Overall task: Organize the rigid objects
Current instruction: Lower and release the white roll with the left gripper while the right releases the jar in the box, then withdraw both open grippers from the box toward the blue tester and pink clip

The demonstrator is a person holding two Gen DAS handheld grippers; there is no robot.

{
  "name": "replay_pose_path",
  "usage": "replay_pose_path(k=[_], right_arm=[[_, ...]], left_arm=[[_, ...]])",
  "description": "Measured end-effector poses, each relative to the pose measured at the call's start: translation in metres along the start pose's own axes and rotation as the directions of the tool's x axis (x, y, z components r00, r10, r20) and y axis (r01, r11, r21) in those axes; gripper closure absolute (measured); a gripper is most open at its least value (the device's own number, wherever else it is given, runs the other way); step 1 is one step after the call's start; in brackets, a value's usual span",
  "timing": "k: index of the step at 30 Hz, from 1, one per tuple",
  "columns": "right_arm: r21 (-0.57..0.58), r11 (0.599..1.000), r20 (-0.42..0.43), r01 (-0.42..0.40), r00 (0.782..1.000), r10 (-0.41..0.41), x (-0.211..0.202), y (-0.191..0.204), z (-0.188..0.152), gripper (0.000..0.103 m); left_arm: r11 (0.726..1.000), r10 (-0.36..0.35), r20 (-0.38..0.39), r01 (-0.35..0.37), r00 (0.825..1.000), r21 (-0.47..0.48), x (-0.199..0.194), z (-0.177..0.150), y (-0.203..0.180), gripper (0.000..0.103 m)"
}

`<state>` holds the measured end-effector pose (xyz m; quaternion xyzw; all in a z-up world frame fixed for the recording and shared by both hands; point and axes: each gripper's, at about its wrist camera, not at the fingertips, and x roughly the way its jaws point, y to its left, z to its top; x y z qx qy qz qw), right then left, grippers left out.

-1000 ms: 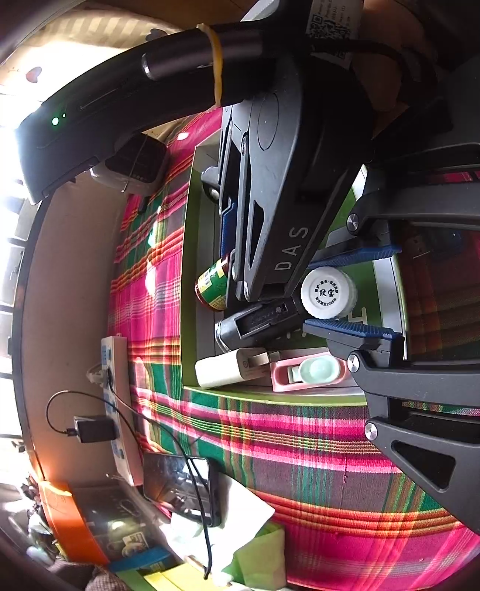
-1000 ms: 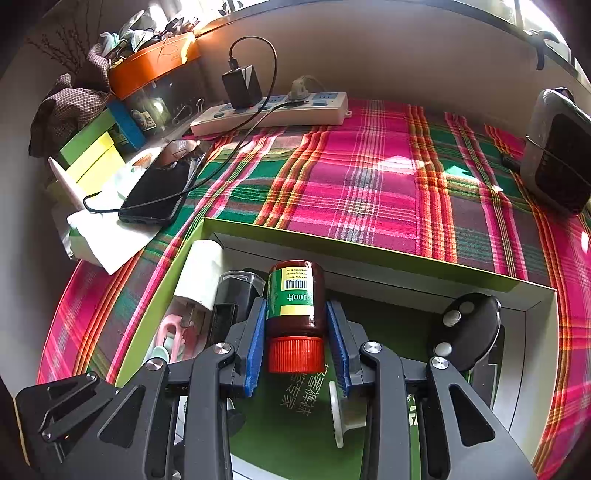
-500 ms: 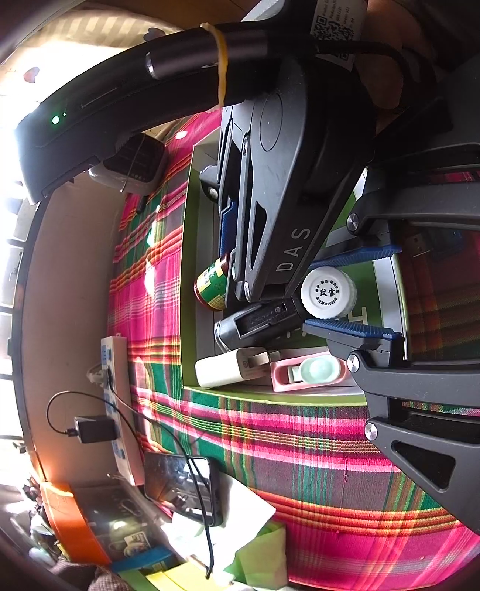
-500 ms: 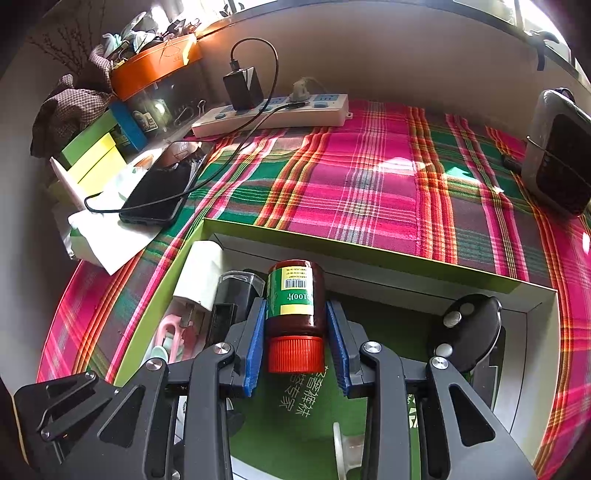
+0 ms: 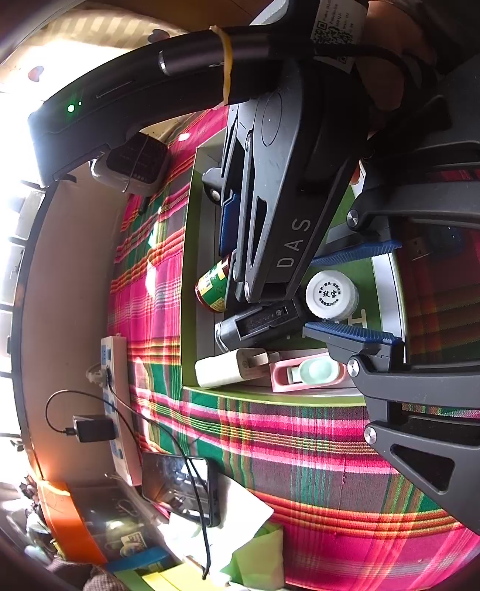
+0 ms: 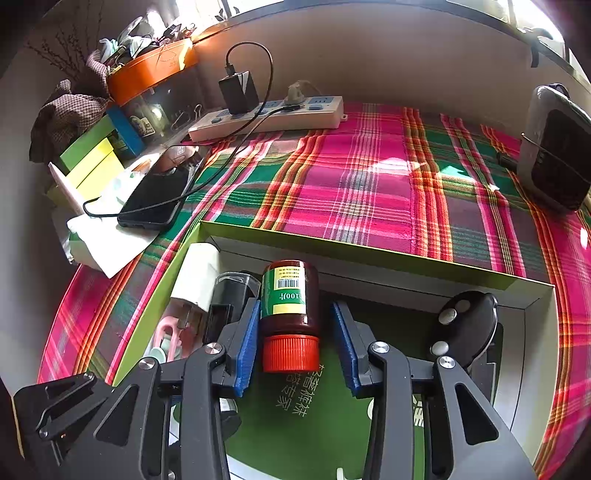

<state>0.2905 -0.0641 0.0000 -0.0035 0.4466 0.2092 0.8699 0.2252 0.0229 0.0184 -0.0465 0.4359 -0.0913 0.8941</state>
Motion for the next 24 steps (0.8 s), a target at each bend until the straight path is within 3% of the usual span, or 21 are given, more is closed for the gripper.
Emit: replay_pose_path(k=[5, 24], right_arm=[[0.024, 1.0, 0.004, -0.01, 1.0, 0.009, -0.002, -0.004, -0.001, 0.052], [0.07, 0.997, 0.07, -0.01, 0.998, 0.005, -0.038, -0.015, -0.01, 0.051]], left_arm=[[1.0, -0.008, 0.001, 0.008, 1.0, -0.004, -0.002, 0.0, -0.001, 0.068], [0.999, -0.031, 0.038, 0.031, 0.999, -0.009, -0.027, -0.005, -0.005, 0.064]])
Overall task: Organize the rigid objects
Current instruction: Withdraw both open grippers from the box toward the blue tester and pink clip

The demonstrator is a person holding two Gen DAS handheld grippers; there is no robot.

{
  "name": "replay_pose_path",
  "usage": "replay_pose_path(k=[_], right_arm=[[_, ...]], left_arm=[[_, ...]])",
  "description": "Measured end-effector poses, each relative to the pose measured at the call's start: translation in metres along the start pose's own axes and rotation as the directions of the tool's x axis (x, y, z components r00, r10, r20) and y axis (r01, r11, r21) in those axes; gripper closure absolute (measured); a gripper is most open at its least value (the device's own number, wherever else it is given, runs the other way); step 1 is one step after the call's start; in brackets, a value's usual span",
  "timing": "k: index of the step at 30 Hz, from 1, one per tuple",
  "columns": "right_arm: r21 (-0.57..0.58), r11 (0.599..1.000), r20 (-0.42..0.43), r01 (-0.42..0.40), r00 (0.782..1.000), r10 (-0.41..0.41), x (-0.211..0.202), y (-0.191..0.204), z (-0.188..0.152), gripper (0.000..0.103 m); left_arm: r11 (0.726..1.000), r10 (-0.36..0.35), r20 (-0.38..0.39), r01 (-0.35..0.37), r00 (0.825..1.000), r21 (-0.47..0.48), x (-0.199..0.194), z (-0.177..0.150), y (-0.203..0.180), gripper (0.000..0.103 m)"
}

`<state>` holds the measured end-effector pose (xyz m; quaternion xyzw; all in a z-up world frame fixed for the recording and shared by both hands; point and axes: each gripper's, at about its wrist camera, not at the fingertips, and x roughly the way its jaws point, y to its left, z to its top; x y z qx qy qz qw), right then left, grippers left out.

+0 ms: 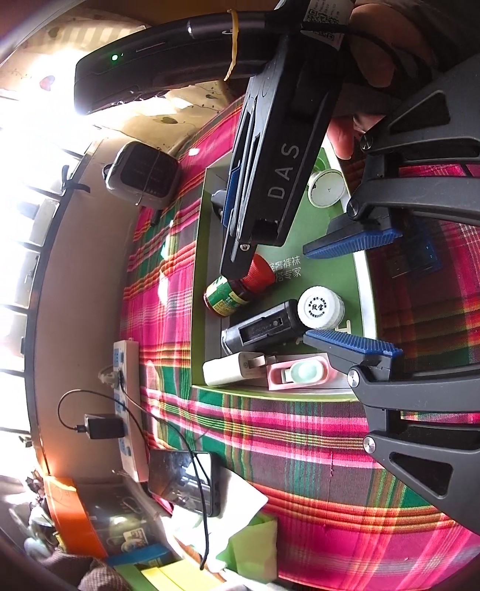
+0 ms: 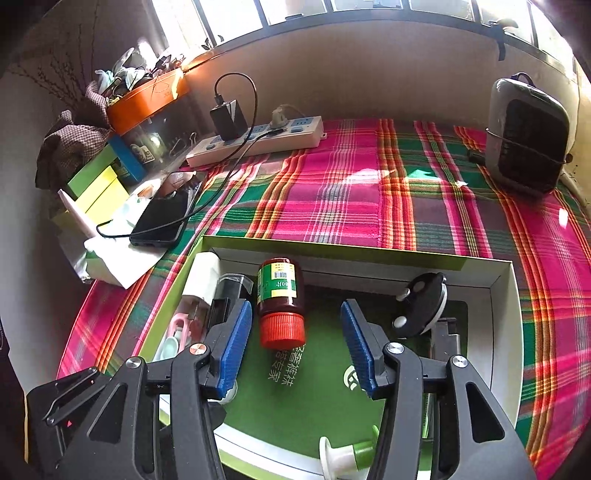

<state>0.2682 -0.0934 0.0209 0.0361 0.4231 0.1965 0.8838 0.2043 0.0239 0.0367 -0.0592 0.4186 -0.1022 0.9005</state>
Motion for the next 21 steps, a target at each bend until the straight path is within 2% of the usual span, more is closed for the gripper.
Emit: replay_pose_path(k=[21], right_arm=[[0.052, 0.997, 0.055, 0.055, 0.997, -0.057, -0.064, -0.023, -0.04, 0.051]], left_arm=[[1.0, -0.026, 0.036, 0.026, 0.999, -0.005, -0.038, -0.019, 0.003, 0.064]])
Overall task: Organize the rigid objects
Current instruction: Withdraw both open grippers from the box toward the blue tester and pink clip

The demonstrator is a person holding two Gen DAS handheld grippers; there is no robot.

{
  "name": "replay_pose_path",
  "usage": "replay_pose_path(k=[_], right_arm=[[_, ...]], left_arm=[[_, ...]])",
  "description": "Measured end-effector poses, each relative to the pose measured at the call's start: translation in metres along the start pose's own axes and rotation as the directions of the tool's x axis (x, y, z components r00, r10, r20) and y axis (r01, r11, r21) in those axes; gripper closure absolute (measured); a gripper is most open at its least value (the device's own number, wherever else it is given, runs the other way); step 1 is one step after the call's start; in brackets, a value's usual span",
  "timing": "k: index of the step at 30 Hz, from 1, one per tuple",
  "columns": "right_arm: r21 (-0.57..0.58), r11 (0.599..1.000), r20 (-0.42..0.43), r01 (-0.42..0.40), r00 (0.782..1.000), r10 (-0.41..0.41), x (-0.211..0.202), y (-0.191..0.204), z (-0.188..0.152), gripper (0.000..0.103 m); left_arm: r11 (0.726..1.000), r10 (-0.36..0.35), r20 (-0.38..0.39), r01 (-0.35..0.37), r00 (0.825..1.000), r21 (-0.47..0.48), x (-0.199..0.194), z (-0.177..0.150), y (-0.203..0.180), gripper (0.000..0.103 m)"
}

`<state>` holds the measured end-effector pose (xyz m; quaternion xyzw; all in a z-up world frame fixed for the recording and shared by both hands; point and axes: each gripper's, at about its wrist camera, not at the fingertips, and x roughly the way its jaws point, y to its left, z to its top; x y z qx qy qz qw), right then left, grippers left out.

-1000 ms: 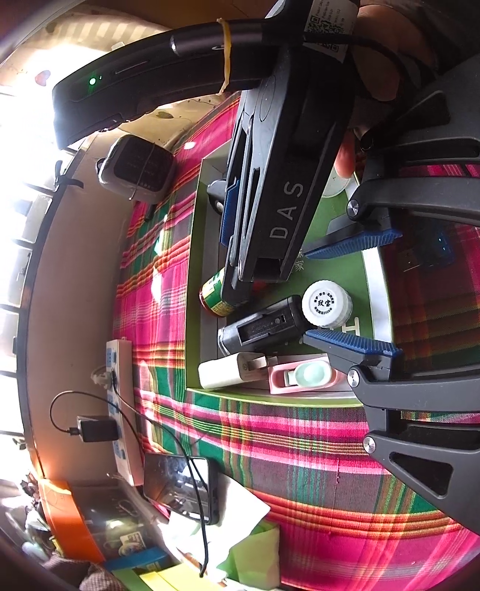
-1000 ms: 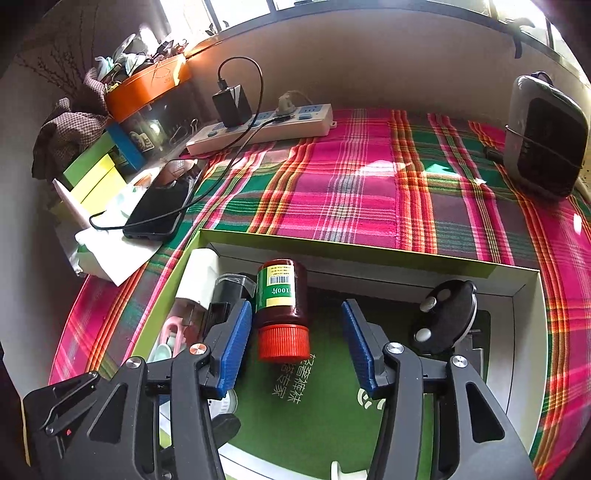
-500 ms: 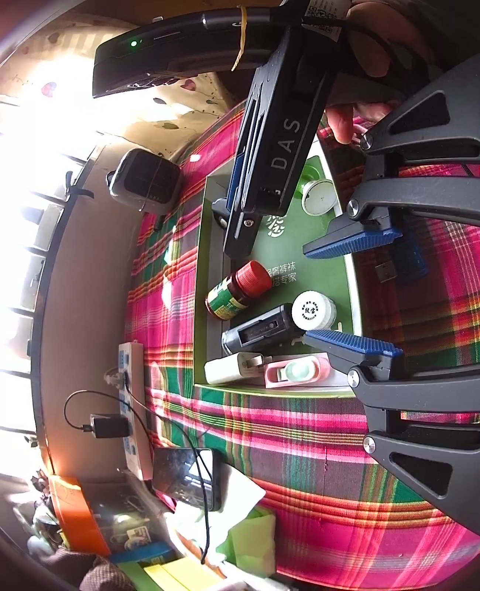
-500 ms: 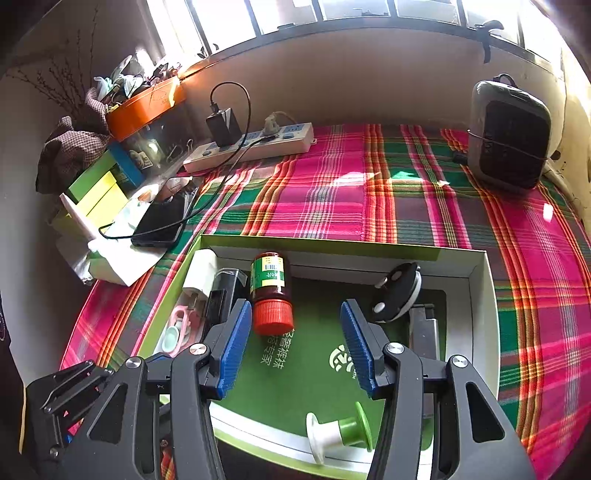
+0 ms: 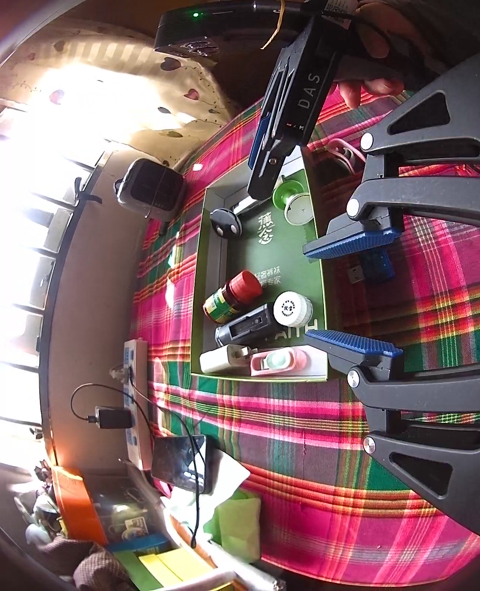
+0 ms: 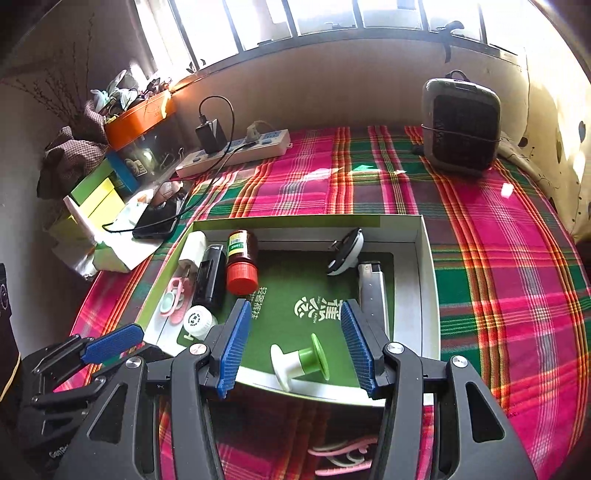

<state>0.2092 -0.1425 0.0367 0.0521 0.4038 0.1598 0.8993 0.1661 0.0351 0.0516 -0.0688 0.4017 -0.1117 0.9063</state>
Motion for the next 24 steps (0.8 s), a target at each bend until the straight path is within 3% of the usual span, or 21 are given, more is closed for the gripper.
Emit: replay_pose_path(k=[13, 24], right_arm=[[0.022, 0.999, 0.009, 0.04, 0.999, -0.041, -0.04, -0.024, -0.044, 0.051], [0.073, 0.99, -0.036, 0.118, 0.993, -0.116, -0.029, -0.025, -0.069, 0.051]], left_arm=[[0.999, -0.041, -0.044, 0.041, 0.998, -0.011, 0.003, -0.022, 0.002, 0.064], [0.995, -0.1, -0.092, 0.099, 0.991, -0.014, 0.016, -0.029, -0.005, 0.063]])
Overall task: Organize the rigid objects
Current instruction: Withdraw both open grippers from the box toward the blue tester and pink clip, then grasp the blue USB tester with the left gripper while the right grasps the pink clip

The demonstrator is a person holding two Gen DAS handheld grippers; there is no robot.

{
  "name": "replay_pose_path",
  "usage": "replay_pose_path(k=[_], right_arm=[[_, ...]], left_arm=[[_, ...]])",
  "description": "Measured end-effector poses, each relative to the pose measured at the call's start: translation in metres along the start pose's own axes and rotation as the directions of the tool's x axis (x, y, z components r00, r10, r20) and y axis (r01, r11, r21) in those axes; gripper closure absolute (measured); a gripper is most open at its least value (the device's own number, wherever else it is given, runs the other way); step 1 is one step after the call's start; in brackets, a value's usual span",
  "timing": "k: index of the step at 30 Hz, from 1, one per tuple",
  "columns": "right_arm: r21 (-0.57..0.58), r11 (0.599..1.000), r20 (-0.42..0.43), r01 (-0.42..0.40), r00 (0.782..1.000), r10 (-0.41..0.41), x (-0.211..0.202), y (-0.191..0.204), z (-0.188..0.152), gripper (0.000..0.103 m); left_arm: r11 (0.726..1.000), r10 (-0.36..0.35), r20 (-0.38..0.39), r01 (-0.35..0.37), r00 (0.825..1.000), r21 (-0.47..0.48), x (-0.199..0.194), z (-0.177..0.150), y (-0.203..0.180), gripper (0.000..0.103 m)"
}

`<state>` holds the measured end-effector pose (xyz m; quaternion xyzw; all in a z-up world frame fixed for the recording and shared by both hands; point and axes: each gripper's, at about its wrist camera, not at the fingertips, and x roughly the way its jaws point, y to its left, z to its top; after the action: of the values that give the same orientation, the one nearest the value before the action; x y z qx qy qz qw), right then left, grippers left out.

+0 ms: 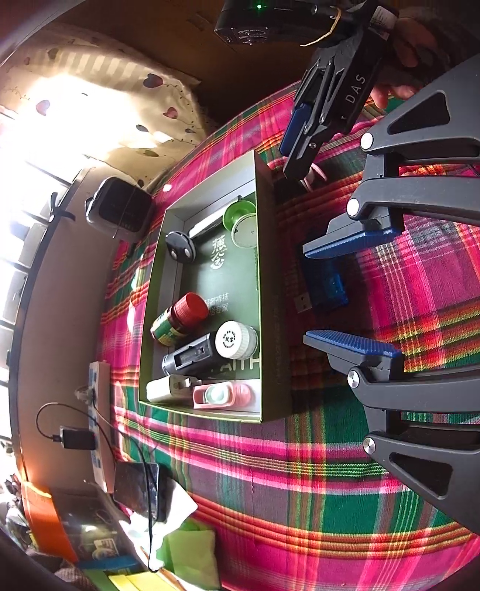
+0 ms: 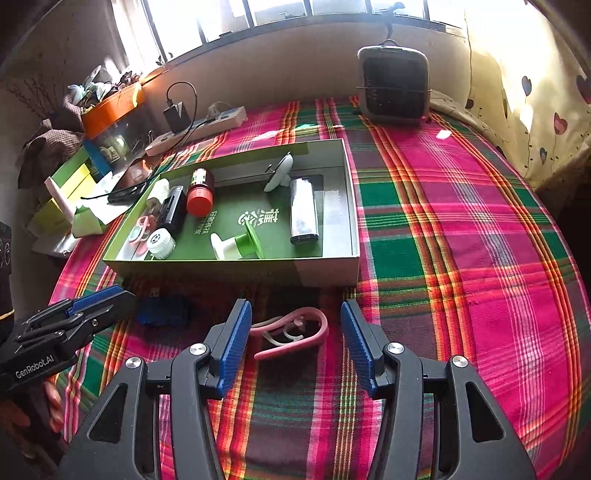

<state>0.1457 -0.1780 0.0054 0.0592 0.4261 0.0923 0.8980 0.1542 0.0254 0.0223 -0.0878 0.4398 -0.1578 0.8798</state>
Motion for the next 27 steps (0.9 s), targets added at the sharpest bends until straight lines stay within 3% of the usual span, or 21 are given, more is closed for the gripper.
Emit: replay_pose_path(k=[7, 21, 27], right_arm=[[-0.006, 0.998, -0.014, 0.069, 0.998, -0.069, 0.007, 0.004, -0.002, 0.044], [-0.026, 0.989, -0.002, 0.143, 0.99, -0.143, -0.008, -0.009, -0.017, 0.043], [-0.002, 0.99, 0.008, 0.14, 0.99, -0.14, -0.013, -0.017, -0.018, 0.043]], left_arm=[[0.998, -0.063, -0.026, 0.062, 0.998, -0.014, 0.003, -0.005, -0.003, 0.063], [0.992, -0.108, -0.071, 0.112, 0.992, 0.05, 0.004, -0.022, -0.024, 0.063], [0.995, -0.052, -0.015, 0.053, 0.999, 0.09, -0.003, -0.014, -0.027, 0.063]])
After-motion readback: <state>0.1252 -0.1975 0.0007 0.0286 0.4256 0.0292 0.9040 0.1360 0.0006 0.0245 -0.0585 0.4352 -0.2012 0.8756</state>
